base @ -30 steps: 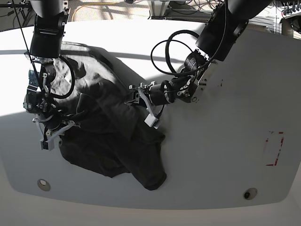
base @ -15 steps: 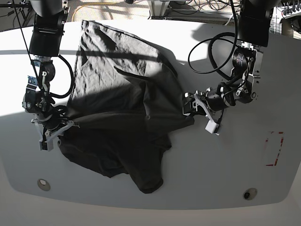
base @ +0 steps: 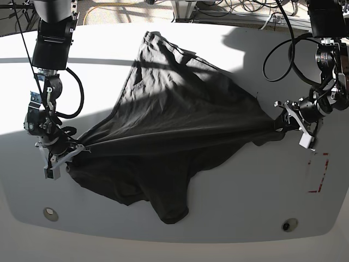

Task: Fold the T-shirt properly
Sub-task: 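Pull the pinched fabric with the left gripper, then open it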

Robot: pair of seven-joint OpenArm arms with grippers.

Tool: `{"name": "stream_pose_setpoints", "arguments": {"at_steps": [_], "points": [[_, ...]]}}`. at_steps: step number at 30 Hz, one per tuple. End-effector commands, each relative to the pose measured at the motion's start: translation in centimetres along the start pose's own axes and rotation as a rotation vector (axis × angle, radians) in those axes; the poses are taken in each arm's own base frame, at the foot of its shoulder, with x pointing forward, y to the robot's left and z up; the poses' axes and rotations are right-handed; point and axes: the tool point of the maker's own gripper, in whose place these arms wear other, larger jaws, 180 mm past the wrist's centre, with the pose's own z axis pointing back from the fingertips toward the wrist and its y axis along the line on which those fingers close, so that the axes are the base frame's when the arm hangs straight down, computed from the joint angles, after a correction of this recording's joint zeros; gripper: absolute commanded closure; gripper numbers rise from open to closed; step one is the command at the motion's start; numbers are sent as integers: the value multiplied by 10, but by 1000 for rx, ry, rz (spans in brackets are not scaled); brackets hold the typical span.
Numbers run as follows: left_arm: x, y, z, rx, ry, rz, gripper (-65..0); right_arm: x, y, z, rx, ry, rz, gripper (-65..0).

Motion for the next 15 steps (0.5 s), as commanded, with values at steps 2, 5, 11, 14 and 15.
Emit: {"name": "stream_pose_setpoints", "arguments": {"at_steps": [2, 5, 11, 14, 15], "points": [[18, 25, 26, 64, -24, -58, 0, 23, -15, 9, -37, -58, 24, 0], [21, 39, 40, 101, -2, -88, 0, 4, -25, 13, -55, -11, -1, 0], [22, 55, 56, 146, 42, -124, 0, -23, -34, 35, -86, 12, -61, 0], [24, 59, 61, 160, 56, -139, 0, -36, -29, 48, -91, 14, -69, 0], [24, 60, 61, 162, 57, -143, 0, -39, -28, 50, -90, 16, -68, 0]]}}
